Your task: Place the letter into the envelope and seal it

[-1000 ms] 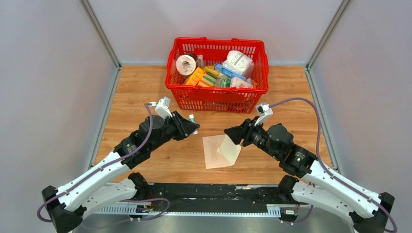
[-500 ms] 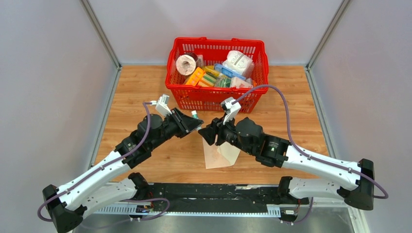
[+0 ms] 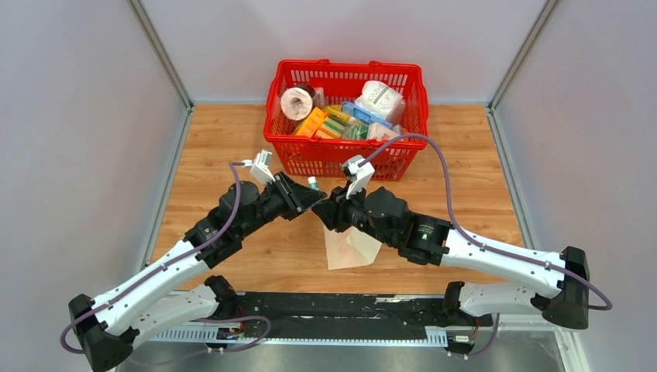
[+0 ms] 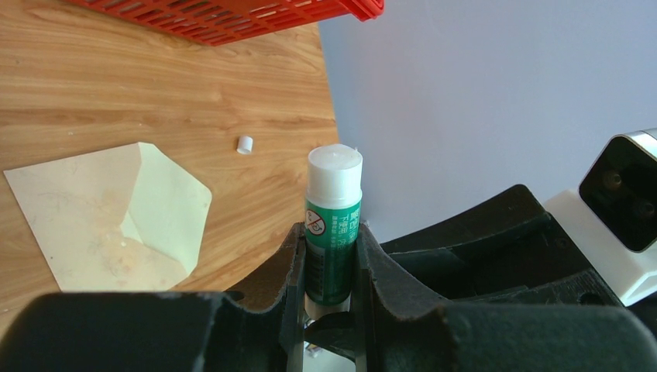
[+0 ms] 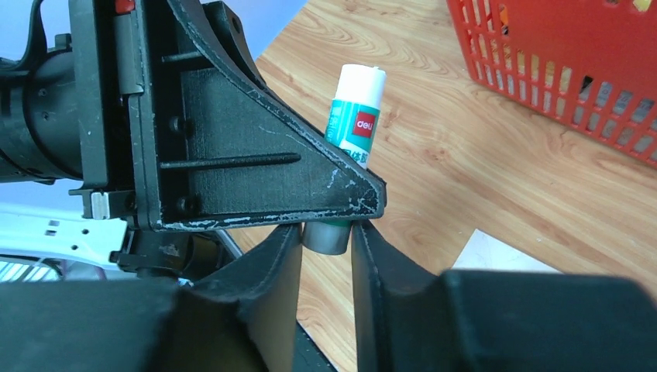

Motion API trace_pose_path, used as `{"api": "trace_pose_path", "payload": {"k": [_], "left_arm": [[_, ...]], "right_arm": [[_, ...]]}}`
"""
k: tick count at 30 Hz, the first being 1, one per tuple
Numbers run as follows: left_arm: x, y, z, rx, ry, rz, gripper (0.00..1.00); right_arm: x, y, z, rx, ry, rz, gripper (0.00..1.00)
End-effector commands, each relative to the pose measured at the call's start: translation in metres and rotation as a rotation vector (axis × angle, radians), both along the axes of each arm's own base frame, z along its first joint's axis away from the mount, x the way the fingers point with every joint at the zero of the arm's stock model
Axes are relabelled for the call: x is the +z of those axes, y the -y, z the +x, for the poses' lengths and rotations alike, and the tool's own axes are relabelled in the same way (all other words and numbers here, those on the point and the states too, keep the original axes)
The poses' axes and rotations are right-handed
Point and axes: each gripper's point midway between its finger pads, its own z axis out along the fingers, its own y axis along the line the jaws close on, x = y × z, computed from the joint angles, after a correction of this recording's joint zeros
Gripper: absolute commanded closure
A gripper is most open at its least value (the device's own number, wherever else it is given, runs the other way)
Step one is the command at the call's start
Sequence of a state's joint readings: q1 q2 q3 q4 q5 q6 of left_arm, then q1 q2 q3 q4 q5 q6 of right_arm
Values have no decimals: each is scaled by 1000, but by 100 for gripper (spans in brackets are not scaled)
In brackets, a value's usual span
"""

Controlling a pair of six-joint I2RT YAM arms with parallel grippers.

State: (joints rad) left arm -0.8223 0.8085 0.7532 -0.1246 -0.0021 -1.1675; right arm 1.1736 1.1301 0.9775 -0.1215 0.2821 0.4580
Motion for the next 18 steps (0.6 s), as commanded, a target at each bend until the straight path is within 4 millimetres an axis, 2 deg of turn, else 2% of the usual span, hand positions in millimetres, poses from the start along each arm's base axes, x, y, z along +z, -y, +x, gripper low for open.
{"api": "trace_pose_path", "payload": {"k": [1,4,6,10,18], "left_arm": [[26,8,-6,-52,41,-73,100],[26,9,-7,-64,54,-62,100],[25,8,-6,-61,58,-48,94],[26,3,-2,-36,77,-24,81],[29,-7,4,18,116,13,64]], "right_arm": [[31,0,12,-60,43,66,77],[30,0,12,-65,34,64,95],[29,1,11,-66,29,63,100],[30,3,7,-65,25,69,100],[29,6,4,-69,15,70,100]]}}
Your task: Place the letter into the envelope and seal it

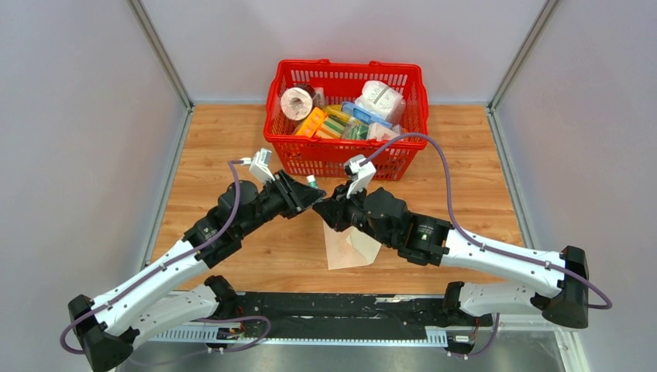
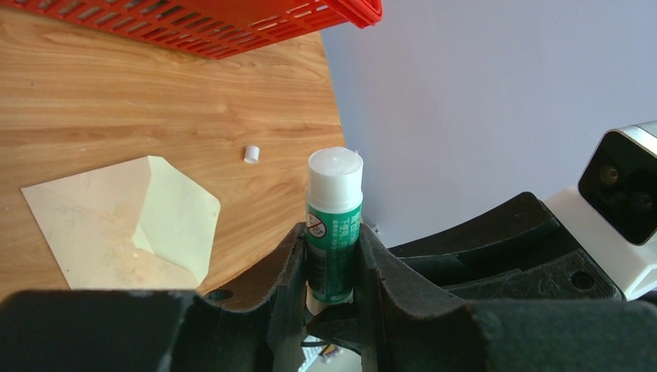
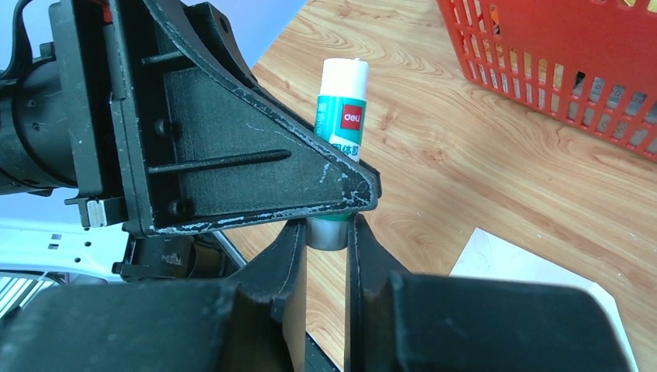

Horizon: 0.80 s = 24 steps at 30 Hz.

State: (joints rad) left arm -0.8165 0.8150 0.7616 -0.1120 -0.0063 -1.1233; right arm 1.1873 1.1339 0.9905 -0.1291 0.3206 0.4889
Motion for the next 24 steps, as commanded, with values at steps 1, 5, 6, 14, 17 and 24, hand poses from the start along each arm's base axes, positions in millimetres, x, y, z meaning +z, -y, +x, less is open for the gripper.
{"api": "trace_pose_path", "payload": {"k": [1,5,6,14,17,24], "left_arm": [[25,-8,1,25,76,-2,63],[27,-13,3,46,93,9,60],[28,-13,3,47,97,9,60],[24,-12,6,55,102,21,58],[22,-12,8,58,106,27,58],[23,-5,8,27,136,23,53]], "right_arm": [[25,6,4,-38,30,52,100],[23,6,2,-37,23,47,100],[22,6,2,-35,23,47,100],[21,3,-1,-16,18,47,100],[21,0,-3,-3,12,47,100],[18,-5,-6,17,1,45,100]]}}
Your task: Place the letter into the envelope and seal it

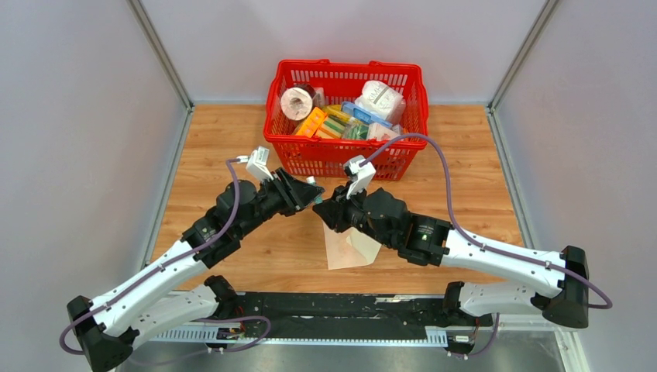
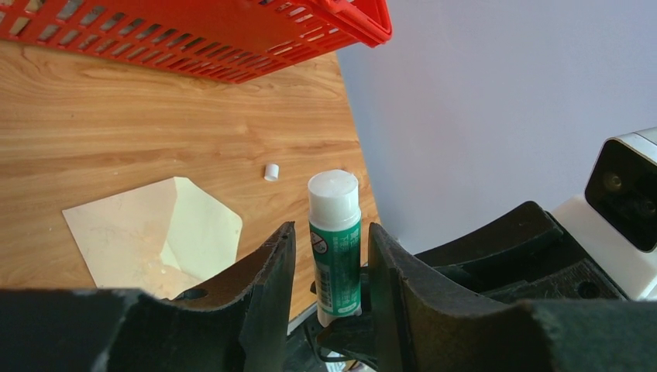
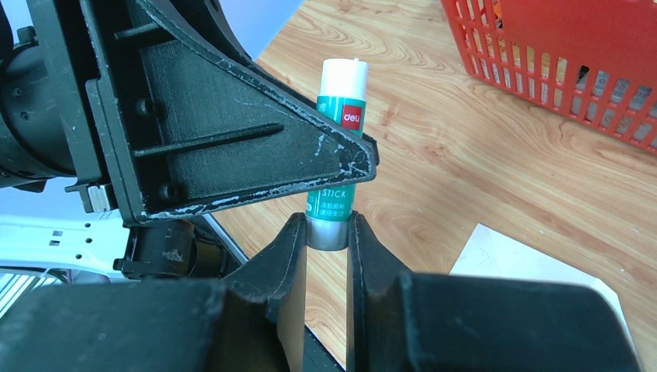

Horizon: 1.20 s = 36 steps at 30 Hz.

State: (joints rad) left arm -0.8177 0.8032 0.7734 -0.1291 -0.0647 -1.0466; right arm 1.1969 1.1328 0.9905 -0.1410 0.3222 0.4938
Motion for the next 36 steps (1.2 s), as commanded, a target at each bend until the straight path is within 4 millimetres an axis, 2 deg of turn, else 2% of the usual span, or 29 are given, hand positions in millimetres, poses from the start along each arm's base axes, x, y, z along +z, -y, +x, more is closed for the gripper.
{"api": "trace_pose_path", "payload": {"k": [1,4,6,7,8,11,17,21,22,27,31,36], "left_arm": [[20,6,0,-27,72,-33,53],[19,7,0,-34,68,-32,57],[19,8,0,-37,65,-35,65],[17,8,-1,-39,64,-32,74],[17,8,-1,-39,65,-33,78],[20,10,-2,-56,87,-28,100],[44,22,-18,-208,279,8,100],[57,26,-33,-302,377,17,100],[63,28,-40,-339,409,0,100],[87,31,-61,-426,511,-92,100],[101,31,-73,-471,562,-150,100],[111,32,-83,-518,593,-197,100]], "right_arm": [[20,-5,-2,7,10,54,100],[20,-4,0,-8,6,55,100],[20,-2,3,-32,5,54,100],[20,-1,5,-45,5,54,100],[21,0,6,-56,5,56,100],[20,1,7,-64,-2,62,100],[16,-2,0,-13,11,68,100],[28,0,-15,87,64,122,100],[41,0,-19,118,95,169,100],[67,10,-38,258,160,267,100],[81,15,-54,400,159,340,100],[94,19,-61,497,140,417,100]]}}
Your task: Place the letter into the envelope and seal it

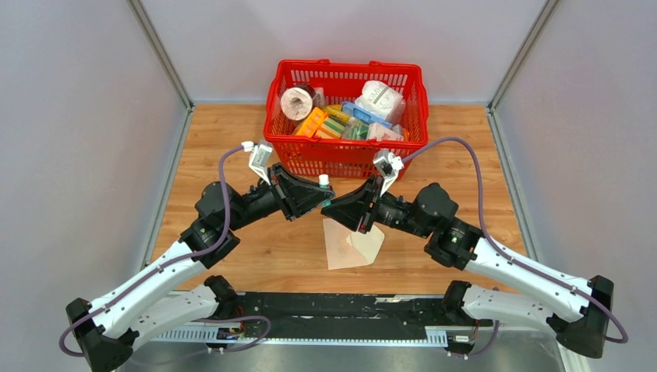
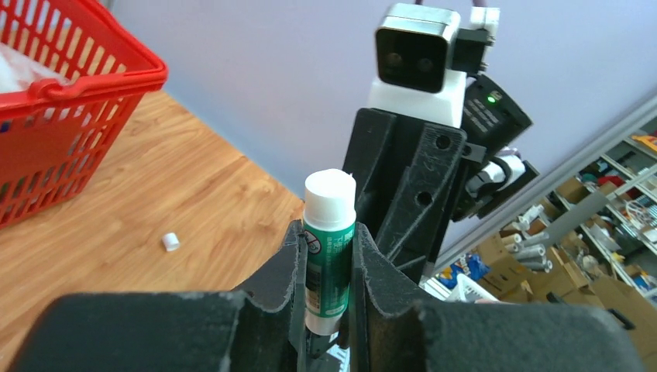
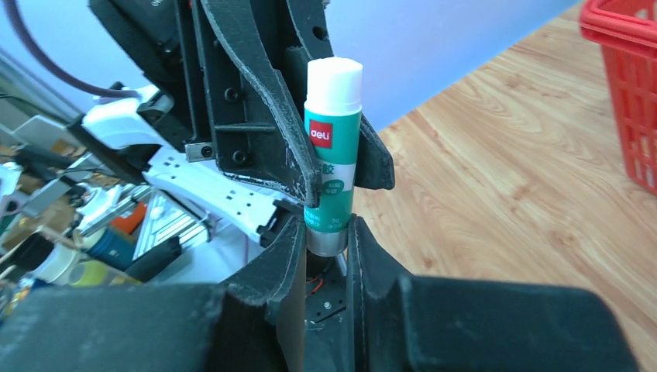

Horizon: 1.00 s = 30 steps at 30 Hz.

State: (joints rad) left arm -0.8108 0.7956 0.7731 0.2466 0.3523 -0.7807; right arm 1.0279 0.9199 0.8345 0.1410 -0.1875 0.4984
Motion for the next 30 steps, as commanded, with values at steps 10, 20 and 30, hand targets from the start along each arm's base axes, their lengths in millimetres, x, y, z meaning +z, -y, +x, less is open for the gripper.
{"api": "trace_pose_path", "payload": {"k": [10,20,30], "left_arm": [[10,-5,-1,28,-9,-12,100],[-19,-33,56,388,-228,68,100],[-22,-31,64,414,-271,61,100]], "right_arm": [[5,4,13,-52,-40,-22,47],[-24,22,62,-472,-62,-255,36],[-21,-7,64,-493,-4,-346,38]]}}
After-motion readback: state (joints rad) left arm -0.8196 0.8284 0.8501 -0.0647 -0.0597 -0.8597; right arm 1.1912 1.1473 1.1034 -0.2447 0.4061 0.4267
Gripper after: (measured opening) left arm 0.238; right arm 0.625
